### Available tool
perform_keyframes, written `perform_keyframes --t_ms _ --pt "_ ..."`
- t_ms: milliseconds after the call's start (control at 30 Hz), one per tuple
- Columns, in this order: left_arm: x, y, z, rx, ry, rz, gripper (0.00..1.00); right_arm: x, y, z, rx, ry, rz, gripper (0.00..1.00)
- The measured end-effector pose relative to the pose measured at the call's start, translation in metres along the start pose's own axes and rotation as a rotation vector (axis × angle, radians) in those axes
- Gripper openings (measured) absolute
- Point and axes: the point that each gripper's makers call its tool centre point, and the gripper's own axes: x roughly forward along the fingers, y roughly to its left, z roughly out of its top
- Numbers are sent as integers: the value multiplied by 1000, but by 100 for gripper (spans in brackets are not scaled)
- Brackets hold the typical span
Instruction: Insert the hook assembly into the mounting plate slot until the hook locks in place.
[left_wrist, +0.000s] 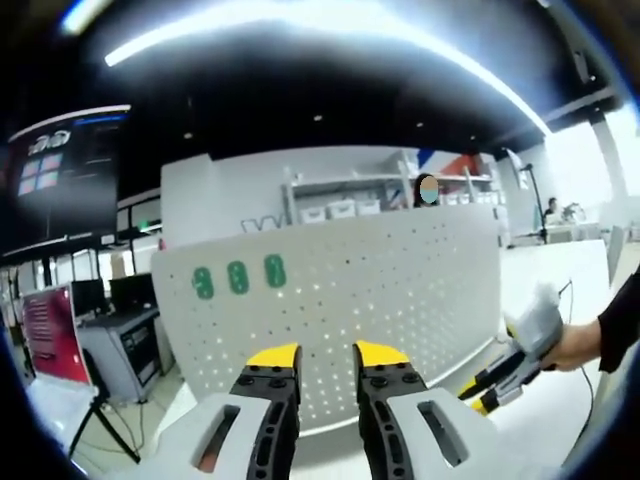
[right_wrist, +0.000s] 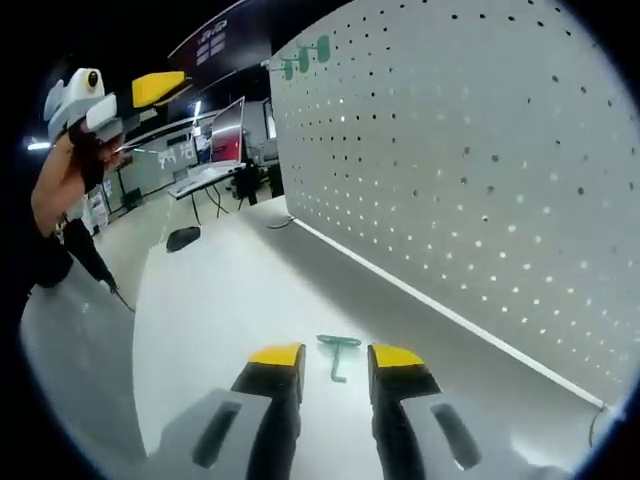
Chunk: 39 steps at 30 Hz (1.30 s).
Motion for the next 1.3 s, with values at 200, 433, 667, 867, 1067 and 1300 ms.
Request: perform_keyframes --t_ms 200,433,667,867,1067,1300 --pt "0 2 -4 2 14 6 20 18 -4 -8 -31 44 20 23" --pt "1 4 -9 -1 27 16 20 30 -2 -7 -100 70 51 23" --pt "2 3 -11 -2 33 15 19 40 -3 -12 -69 96 62 23" --pt "2 3 -14 -4 42 13 19 45 1 -25 -37 127 85 25" --pt "3 3 -16 -4 45 10 19 54 4 -27 -15 149 101 27" --pt "4 6 -17 -4 49 10 18 63 7 -26 -15 163 115 28"
